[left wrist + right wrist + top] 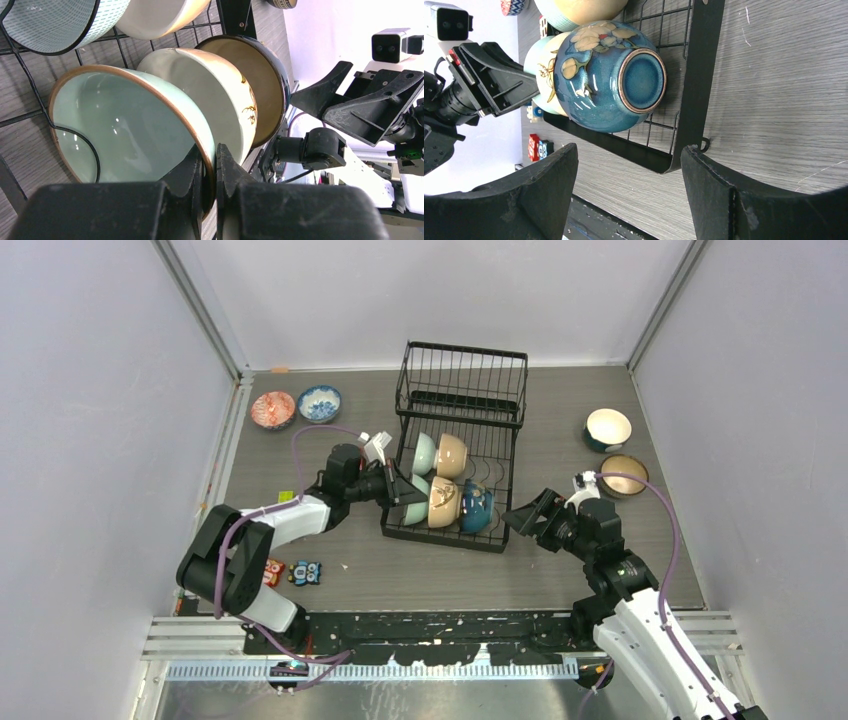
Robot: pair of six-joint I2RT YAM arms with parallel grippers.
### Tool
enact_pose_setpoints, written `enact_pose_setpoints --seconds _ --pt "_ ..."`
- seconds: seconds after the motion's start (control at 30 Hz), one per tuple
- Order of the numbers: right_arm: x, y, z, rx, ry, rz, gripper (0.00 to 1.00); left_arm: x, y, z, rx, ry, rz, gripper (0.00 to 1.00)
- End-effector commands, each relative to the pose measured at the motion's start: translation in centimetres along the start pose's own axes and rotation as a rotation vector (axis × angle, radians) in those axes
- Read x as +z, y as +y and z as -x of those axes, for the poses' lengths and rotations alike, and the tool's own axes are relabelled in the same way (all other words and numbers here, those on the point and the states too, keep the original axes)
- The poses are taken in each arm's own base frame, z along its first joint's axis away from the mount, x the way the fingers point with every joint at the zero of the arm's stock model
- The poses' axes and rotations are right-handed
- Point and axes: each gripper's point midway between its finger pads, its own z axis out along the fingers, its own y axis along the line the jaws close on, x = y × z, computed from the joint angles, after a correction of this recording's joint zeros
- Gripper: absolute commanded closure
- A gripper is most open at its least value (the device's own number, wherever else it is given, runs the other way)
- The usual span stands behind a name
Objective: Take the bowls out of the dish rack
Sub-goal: Pick up the bowl from the dish rack.
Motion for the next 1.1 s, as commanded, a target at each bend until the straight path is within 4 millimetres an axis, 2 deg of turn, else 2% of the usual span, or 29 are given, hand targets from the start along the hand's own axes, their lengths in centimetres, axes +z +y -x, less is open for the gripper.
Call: enact_pose_setpoints --seconds 0.0,0.43,0.7,1.07 --pt "-0.4 1.3 1.0 -0.032 -0.031 0.032 0.21 -0.5 -0.8 0.8 0.014 -0.018 -0.005 1.0" --pt "-0.8 1.5 1.5 -0.048 -0.04 0.022 0.21 -2.4 -3.1 3.3 0.046 -0.076 -0.05 1.0" --pt "-1.2 2.0 2.0 -0.071 -0.045 0.015 0.21 -3.6 -6.1 4.8 0.099 -0.093 -0.113 1.0" --pt "-0.9 2.3 2.1 -0.055 -0.037 0.022 0.21 -4.0 -7.7 4.8 0.068 -0.11 -0.201 1.0"
